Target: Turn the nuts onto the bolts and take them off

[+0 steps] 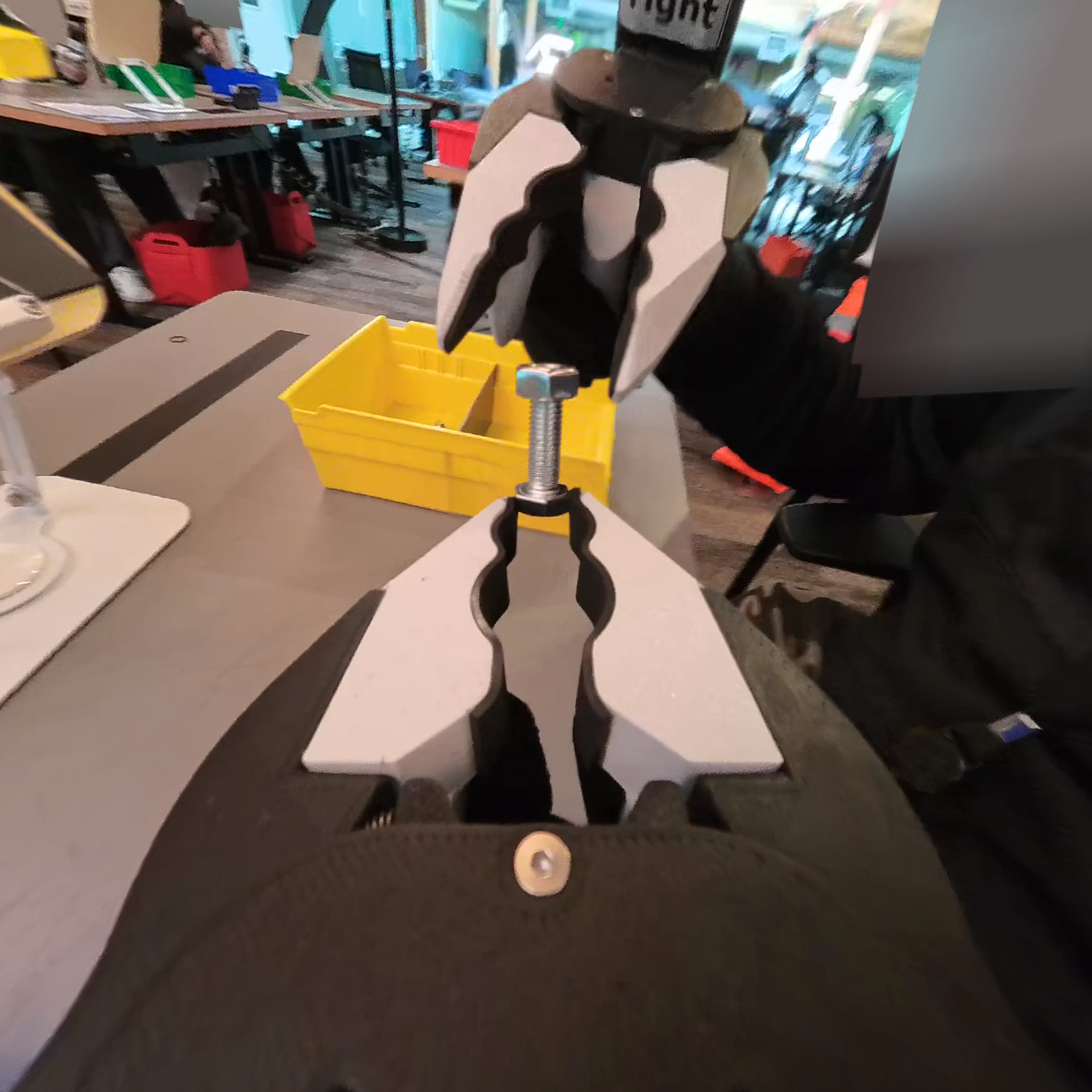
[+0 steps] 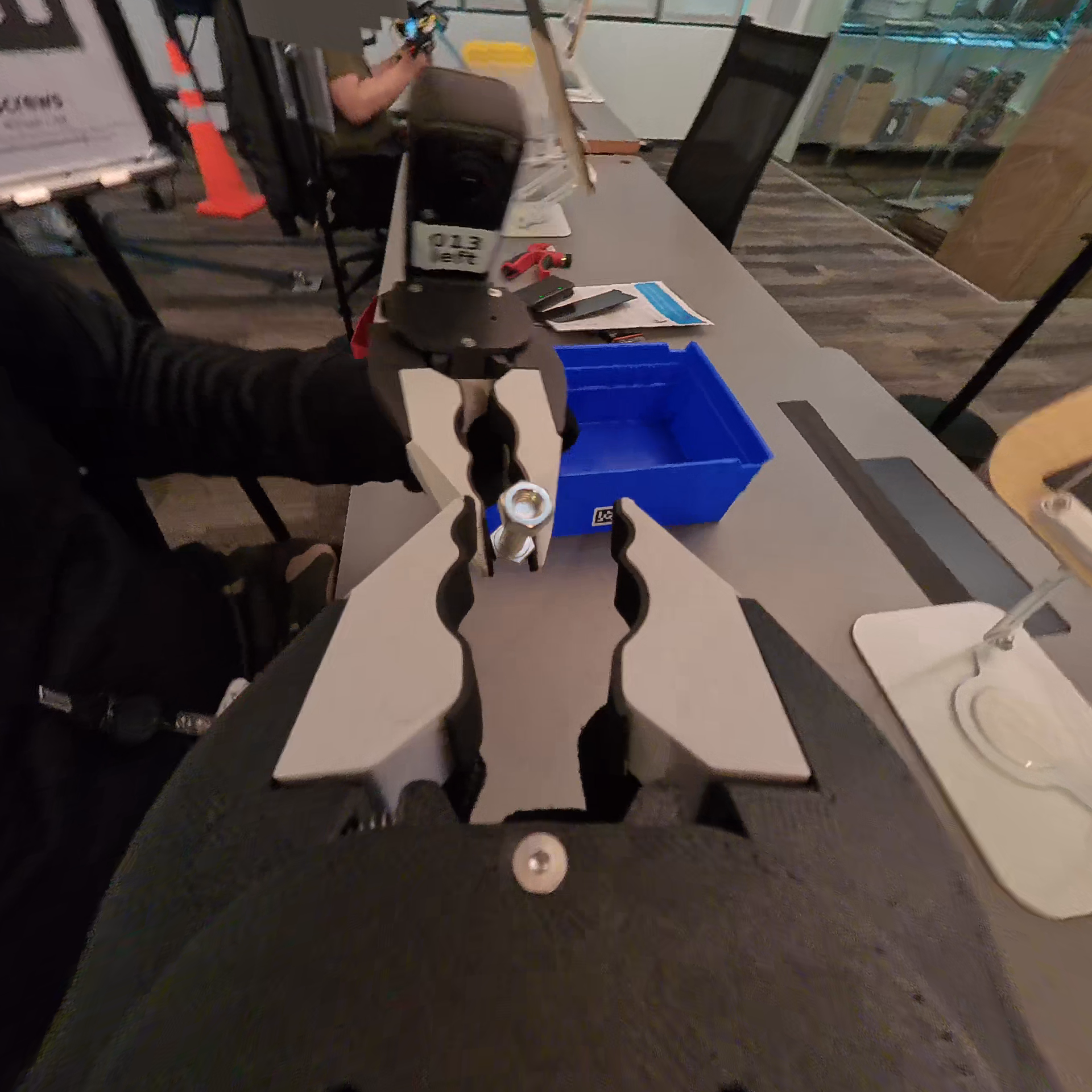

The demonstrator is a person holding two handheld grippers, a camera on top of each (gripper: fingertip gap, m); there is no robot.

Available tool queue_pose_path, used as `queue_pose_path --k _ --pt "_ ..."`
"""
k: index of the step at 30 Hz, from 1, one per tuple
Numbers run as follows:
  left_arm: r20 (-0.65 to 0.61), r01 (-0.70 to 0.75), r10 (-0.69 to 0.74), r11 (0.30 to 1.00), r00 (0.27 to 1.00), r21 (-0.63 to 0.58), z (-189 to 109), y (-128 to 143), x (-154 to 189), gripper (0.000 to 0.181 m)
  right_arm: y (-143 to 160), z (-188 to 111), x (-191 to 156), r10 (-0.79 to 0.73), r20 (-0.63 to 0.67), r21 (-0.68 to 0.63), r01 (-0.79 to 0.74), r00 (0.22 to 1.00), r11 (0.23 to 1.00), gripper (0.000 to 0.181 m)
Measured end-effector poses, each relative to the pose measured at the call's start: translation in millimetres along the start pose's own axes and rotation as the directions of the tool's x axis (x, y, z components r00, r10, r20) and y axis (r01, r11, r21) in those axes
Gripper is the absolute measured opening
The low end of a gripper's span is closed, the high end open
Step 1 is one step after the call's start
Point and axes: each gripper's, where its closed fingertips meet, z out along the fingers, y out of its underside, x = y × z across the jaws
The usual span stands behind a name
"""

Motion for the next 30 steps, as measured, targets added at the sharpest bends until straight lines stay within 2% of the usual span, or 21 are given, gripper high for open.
queue_pose_path --k 5,9,14,17,18,24,30 --pt "0.210 -0.138 0.159 0.984 0.965 -0.111 3 7 -19 0.015 12 0 15 0.262 -0.020 0.054 -0.261 0.965 0.964 0.050" --pt "0.319 -0.216 0.273 0.955 0.907 -0.205 3 13 -30 0.015 28 9 17 0.361 -0.034 0.046 -0.360 0.932 0.932 0.051" --pt "0.364 -0.260 0.353 0.924 0.862 -0.280 4 18 -36 0.015 38 18 17 0.419 -0.026 0.056 -0.417 0.908 0.907 0.046" --pt "0.368 -0.267 0.367 0.918 0.854 -0.295 4 20 -37 0.015 40 21 17 0.427 -0.019 0.059 -0.426 0.904 0.903 0.031" --pt "0.370 -0.264 0.364 0.919 0.855 -0.293 4 20 -37 0.015 39 21 15 0.418 -0.005 0.059 -0.417 0.908 0.907 0.016" --pt "0.321 -0.228 0.317 0.931 0.892 -0.285 5 23 -34 0.015 43 21 12 0.268 -0.009 -0.022 -0.268 0.963 0.963 0.016" --pt "0.137 -0.055 0.079 0.983 0.987 -0.173 7 27 -19 0.015 47 21 1 -0.013 0.082 -0.201 0.029 0.997 0.979 0.017"
